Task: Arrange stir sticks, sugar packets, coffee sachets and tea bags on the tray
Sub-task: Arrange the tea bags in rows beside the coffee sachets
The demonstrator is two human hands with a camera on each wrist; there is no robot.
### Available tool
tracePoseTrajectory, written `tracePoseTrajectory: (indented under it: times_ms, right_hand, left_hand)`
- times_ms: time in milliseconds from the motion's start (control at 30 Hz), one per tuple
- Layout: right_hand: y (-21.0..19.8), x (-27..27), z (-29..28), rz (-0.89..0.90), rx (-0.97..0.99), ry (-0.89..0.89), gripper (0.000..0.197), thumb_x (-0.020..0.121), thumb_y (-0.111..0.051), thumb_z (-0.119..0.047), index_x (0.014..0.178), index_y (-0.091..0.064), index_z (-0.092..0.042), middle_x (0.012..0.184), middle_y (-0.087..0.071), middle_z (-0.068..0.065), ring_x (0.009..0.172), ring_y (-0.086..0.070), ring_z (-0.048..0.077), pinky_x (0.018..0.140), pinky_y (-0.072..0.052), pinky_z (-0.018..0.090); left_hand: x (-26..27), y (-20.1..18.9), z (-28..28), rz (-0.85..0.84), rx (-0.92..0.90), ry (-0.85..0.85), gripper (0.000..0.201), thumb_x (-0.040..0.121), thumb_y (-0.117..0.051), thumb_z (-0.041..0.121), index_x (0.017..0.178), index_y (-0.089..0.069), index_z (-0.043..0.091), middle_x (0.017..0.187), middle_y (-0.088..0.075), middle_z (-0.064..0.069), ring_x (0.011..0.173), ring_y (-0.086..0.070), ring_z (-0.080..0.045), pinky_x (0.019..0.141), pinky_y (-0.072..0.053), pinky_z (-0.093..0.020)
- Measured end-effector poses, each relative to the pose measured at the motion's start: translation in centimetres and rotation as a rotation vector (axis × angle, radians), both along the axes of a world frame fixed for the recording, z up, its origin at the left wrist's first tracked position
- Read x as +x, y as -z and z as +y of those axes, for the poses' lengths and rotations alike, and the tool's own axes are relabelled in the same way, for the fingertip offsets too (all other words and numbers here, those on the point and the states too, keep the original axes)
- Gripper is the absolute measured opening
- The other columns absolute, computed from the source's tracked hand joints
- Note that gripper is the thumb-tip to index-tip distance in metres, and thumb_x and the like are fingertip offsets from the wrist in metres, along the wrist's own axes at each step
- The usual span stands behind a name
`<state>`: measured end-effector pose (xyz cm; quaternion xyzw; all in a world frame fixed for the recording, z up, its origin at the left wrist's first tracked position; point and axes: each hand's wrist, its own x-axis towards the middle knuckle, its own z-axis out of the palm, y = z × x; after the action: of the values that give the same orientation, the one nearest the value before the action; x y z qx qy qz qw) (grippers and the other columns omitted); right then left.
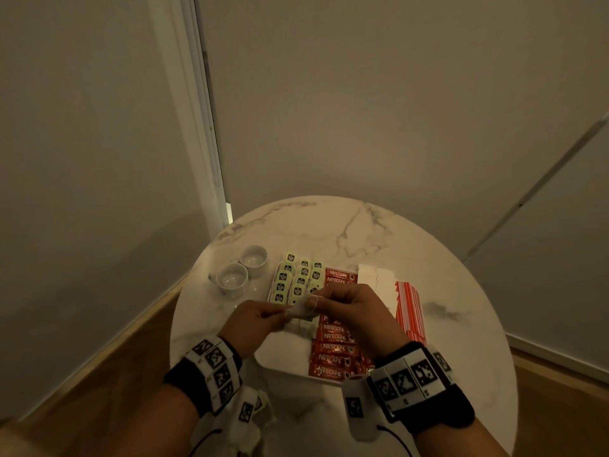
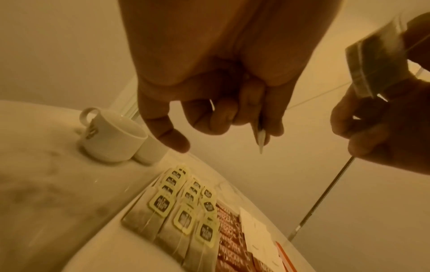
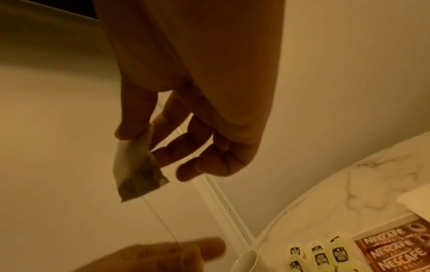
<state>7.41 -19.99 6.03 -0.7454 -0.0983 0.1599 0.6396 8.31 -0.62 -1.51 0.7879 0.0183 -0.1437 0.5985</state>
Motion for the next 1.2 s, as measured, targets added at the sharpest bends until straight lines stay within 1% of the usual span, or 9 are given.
tracePoseTrajectory:
  times_ms: [100,200,333,433,500,600,700,933,1200]
  right_hand:
    - [-0.5,-0.4,0.2,-0.011,-0.007,-0.036,0.031,0.081,-0.068,-0.033,0.092,-0.075,-0.005,0.092,-0.074,0.012,0.092,-0.068,0.025,0.091,-0.052,0.041]
    - [-0.3,-0.6,0.5,-0.016,-0.022,-0.057,0.034,0.081,-0.065,-0.031,0.093,-0.071,0.000,0.091,-0.071,0.018,0.084,-0.065,0.025,0.081,-0.052,0.039]
    - [-0.1,-0.6,1.1,0.001,-0.089,-0.054,0.031,0.084,-0.066,-0.031,0.087,-0.069,-0.001,0.083,-0.069,0.017,0.074,-0.063,0.024,0.076,-0.055,0.044]
    - [0.0,-0.7,1.3,0.016,-0.166,-0.057,0.020,0.089,-0.066,-0.025,0.084,-0.072,-0.006,0.078,-0.070,0.009,0.071,-0.062,0.022,0.073,-0.055,0.044]
    - [0.0,-0.7,1.4,0.034,-0.217,-0.079,0.018,0.089,-0.065,-0.025,0.085,-0.074,-0.010,0.081,-0.071,0.010,0.071,-0.062,0.020,0.071,-0.055,0.037]
    - [-0.4,-0.9,1.5,0.059,-0.241,-0.108,0.019,0.089,-0.065,-0.026,0.089,-0.075,-0.009,0.086,-0.072,0.012,0.070,-0.060,0.015,0.066,-0.052,0.025]
    - [-0.8,-1.0,1.7,0.078,-0.245,-0.124,0.020,0.089,-0.065,-0.026,0.090,-0.075,-0.010,0.087,-0.072,0.011,0.069,-0.059,0.012,0.063,-0.050,0.019]
    - [-0.8,-0.7,1.0,0.147,-0.162,-0.117,0.017,0.092,-0.059,-0.011,0.086,-0.075,-0.014,0.094,-0.071,0.018,0.095,-0.063,0.044,0.088,-0.052,0.056]
    - [-0.6,-0.6,0.7,0.287,0.009,-0.151,0.015,0.089,-0.060,-0.012,0.091,-0.074,-0.006,0.098,-0.069,0.022,0.094,-0.061,0.037,0.096,-0.043,0.063]
  left_hand:
    - [0.1,-0.9,0.0,-0.060,-0.046,0.003,0.021,0.087,-0.064,0.008,0.092,-0.074,0.026,0.065,-0.070,0.013,0.062,-0.060,0.001,0.059,-0.044,-0.009]
    - [-0.1,-1.6,0.2,-0.086,-0.082,0.026,0.024,0.087,-0.062,0.004,0.092,-0.073,0.025,0.079,-0.074,0.016,0.082,-0.067,0.003,0.075,-0.049,-0.011]
    - [-0.4,-2.2,0.7,-0.063,-0.152,0.023,0.027,0.087,-0.057,0.004,0.103,-0.074,0.018,0.106,-0.071,-0.002,0.106,-0.063,-0.020,0.096,-0.050,-0.039]
    - [-1.0,-3.4,0.5,-0.128,-0.261,-0.011,0.024,0.089,-0.057,-0.001,0.102,-0.073,0.011,0.103,-0.072,-0.005,0.102,-0.066,-0.019,0.088,-0.053,-0.032]
    - [-1.3,-4.4,0.3,-0.212,-0.318,-0.031,0.029,0.085,-0.058,-0.008,0.105,-0.069,0.010,0.092,-0.070,-0.003,0.088,-0.067,-0.007,0.073,-0.052,-0.017]
    - [-1.4,-5.1,0.2,-0.253,-0.418,-0.038,0.041,0.082,-0.056,-0.016,0.114,-0.062,0.009,0.081,-0.062,-0.004,0.072,-0.063,0.000,0.064,-0.049,-0.012]
    - [-1.6,-6.0,0.3,-0.290,-0.374,0.016,0.023,0.083,-0.058,-0.013,0.093,-0.069,0.004,0.078,-0.072,0.000,0.073,-0.066,-0.003,0.065,-0.050,-0.014]
    - [-1.2,-6.2,1.7,-0.415,-0.354,0.259,0.019,0.080,-0.059,-0.016,0.079,-0.068,0.001,0.092,-0.071,-0.007,0.094,-0.067,-0.020,0.090,-0.051,-0.027]
    - [-0.9,-7.4,2.7,-0.565,-0.158,0.406,0.024,0.076,-0.061,-0.016,0.077,-0.067,0.007,0.095,-0.070,-0.002,0.095,-0.067,-0.017,0.092,-0.050,-0.026]
